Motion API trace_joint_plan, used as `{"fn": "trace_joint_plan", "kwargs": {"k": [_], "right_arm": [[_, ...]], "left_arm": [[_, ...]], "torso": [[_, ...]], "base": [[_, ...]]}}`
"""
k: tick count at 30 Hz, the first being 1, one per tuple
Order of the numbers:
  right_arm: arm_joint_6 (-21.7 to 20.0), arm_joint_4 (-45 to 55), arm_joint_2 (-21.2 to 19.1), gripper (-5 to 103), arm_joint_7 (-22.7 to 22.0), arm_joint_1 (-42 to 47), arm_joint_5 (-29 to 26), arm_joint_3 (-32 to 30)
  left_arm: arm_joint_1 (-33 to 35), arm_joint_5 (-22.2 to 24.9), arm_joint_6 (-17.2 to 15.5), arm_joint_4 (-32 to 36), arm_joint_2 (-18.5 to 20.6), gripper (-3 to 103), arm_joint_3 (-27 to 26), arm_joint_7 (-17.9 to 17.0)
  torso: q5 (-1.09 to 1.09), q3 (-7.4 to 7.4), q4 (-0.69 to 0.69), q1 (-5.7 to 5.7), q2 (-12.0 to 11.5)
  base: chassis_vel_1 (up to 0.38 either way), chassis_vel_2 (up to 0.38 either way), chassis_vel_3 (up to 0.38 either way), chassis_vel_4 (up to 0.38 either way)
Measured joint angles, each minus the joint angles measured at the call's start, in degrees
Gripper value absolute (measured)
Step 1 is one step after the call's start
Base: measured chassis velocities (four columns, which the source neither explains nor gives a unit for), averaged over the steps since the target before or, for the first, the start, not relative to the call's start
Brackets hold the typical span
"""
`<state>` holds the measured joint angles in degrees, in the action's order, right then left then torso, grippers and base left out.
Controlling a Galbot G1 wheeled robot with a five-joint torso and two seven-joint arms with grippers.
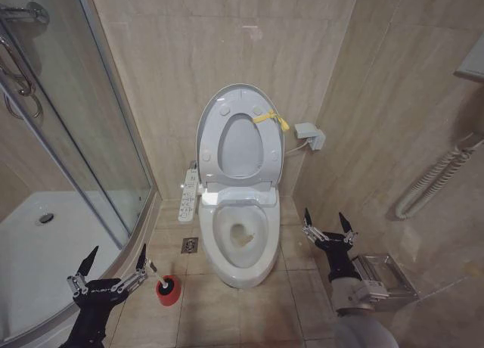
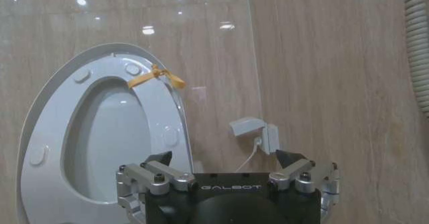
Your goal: Open the toilet lid, clean the toilet bowl with a toilet brush, close the toilet lid, and flush.
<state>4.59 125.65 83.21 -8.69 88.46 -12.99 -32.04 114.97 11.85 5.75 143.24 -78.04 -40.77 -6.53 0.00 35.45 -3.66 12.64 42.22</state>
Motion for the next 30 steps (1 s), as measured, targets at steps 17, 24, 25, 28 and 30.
{"fn": "trace_joint_plan", "kwargs": {"k": [17, 24, 25, 28, 30], "right_arm": [[0.0, 0.0, 0.0, 100, 0.0, 0.0, 0.0, 0.0], [0.0, 0.0, 0.0, 100, 0.0, 0.0, 0.0, 0.0], [0.0, 0.0, 0.0, 100, 0.0, 0.0, 0.0, 0.0], [0.0, 0.0, 0.0, 100, 0.0, 0.0, 0.0, 0.0], [0.0, 0.0, 0.0, 100, 0.0, 0.0, 0.0, 0.0]], "left_arm": [[-7.7, 1.4, -2.0, -8.5, 0.3, 100, 2.1, 0.5], [-14.5, 2.4, -3.6, -15.4, 0.6, 100, 3.8, 1.0], [-16.4, 2.5, -3.9, -16.8, 0.8, 100, 4.7, 1.1], [-21.6, 1.6, -5.6, -19.3, 2.3, 100, 7.9, 1.2], [-21.8, 1.0, -6.2, -16.7, 2.8, 100, 8.7, 1.0]], "torso": [[0.0, 0.0, 0.0, 0.0, 0.0], [0.02, 0.0, 0.0, 0.0, 0.0], [0.04, 0.01, 0.05, 0.0, 0.0], [-0.03, 0.0, -0.03, 0.0, 0.0], [-0.03, 0.01, -0.04, 0.01, 0.0]], "base": [[0.0, 0.0, 0.0, 0.0], [0.0, 0.0, 0.0, 0.0], [0.0, 0.0, 0.0, 0.0], [0.0, 0.0, 0.0, 0.0], [0.0, 0.0, 0.0, 0.0]]}}
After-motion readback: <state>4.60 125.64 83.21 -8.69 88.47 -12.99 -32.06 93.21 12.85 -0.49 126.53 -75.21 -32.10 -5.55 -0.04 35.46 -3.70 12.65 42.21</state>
